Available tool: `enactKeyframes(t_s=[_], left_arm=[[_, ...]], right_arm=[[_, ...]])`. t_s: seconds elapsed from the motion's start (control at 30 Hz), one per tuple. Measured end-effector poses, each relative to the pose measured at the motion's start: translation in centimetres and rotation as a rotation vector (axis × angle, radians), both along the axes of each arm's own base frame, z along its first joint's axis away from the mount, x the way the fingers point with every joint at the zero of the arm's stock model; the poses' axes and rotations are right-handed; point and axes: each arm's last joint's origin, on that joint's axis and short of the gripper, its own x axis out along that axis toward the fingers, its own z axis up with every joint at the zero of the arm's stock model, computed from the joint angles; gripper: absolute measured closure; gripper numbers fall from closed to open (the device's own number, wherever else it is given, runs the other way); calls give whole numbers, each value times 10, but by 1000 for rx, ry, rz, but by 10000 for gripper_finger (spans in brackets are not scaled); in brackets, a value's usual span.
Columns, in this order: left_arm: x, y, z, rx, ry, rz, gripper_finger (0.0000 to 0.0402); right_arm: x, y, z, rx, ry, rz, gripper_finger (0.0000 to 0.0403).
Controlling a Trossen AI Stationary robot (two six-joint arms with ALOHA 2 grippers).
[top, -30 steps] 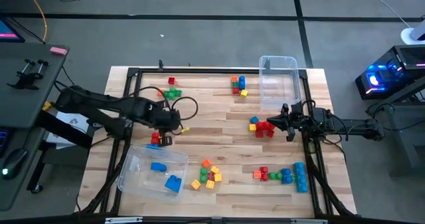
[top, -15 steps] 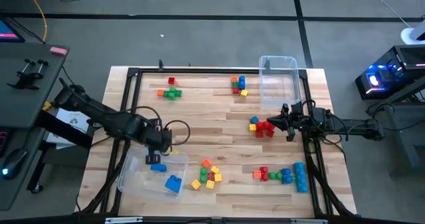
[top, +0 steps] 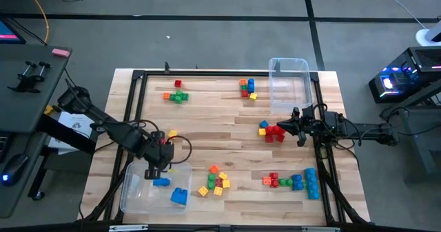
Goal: Sort blocks by size
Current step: Adjust the left transparent bin, then put the large blue game piece into the left transparent bin
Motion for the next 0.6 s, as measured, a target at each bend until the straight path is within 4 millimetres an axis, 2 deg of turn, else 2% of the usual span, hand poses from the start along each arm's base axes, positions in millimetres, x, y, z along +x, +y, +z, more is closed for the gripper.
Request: enactKeyframes(t_s=[0.13,0.33,0.4,0.5,0.6], left_arm=[[-1,9,5,10,-17,-15,401],[-3,41,18,36,-70,99,401],[-2,55,20,25,-71,192,401],[2,78,19,-41,-31,436,401],[6,91,16,-99,12,643,392]], right_arm=[[0,0,0,0,0,0,398],[0,0,0,0,0,0,398],[0,0,0,0,0,0,398],[0,0,0,0,1,0,398],[0,0,0,0,0,0,398]])
